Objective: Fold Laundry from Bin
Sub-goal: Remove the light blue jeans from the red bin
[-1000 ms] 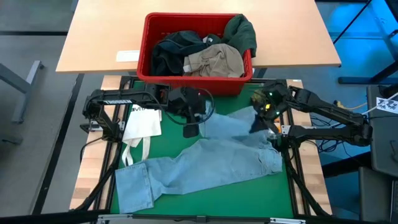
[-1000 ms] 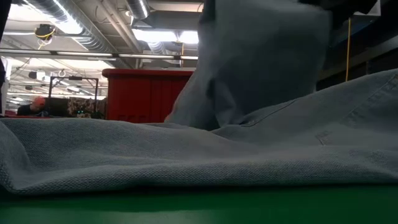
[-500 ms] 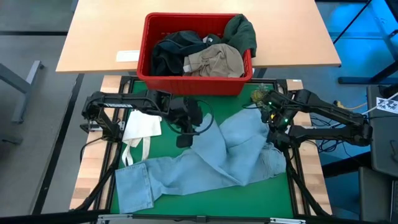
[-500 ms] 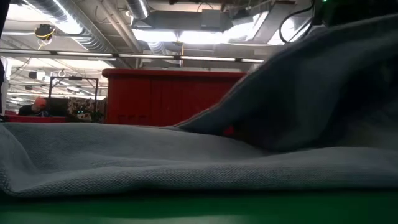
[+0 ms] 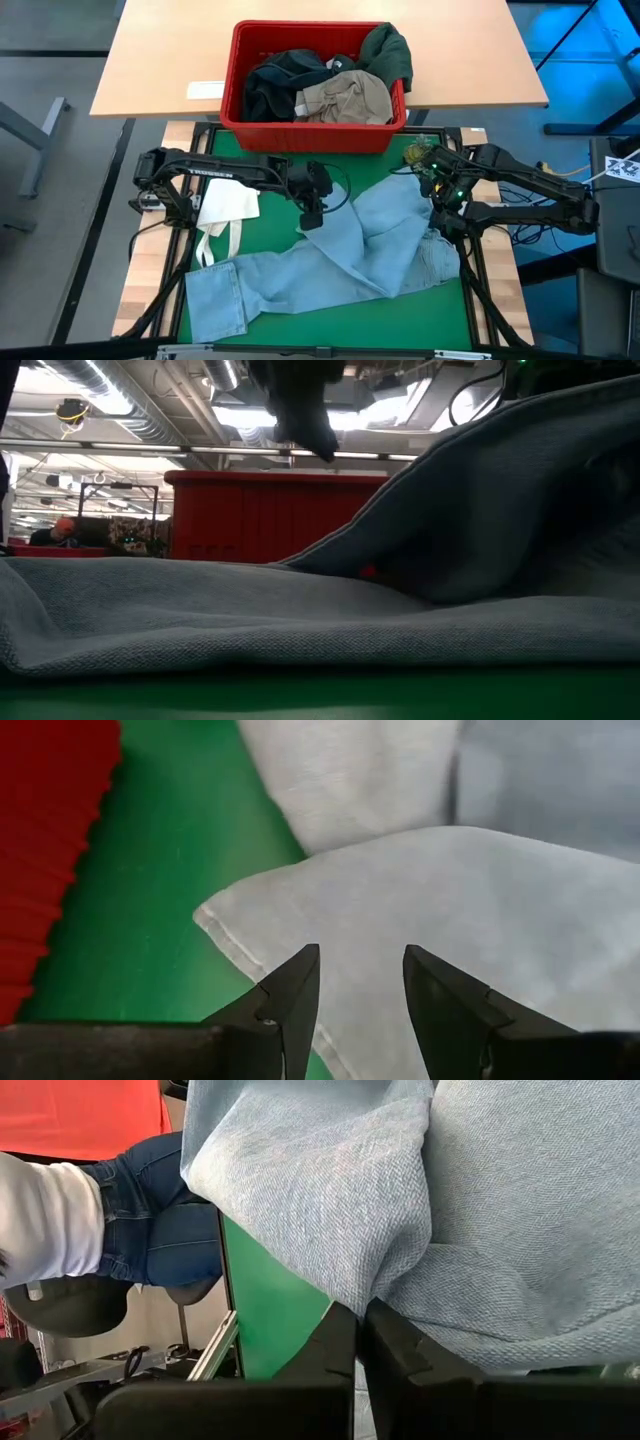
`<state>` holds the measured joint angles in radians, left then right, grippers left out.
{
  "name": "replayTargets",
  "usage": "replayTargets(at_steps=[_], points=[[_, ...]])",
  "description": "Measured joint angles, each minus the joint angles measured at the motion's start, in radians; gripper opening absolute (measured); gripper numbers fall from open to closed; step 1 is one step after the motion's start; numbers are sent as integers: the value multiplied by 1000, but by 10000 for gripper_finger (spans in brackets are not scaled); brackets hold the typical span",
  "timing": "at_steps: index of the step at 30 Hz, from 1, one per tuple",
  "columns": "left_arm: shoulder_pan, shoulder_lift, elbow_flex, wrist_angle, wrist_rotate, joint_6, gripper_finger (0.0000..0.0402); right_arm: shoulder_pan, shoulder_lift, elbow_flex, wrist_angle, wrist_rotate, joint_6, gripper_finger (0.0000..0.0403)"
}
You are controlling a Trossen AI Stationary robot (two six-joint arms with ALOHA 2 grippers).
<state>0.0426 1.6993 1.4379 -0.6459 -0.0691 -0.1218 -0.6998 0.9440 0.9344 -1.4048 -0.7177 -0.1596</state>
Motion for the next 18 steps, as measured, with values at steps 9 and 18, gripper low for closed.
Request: replayTargets(at_steps=[9, 18], points=[[39, 0, -178, 183, 25, -29, 140, 0, 0, 0, 0, 40, -2, 10], [-35, 0, -276, 185, 158, 17, 140, 0, 0, 0, 0, 53, -3, 11]])
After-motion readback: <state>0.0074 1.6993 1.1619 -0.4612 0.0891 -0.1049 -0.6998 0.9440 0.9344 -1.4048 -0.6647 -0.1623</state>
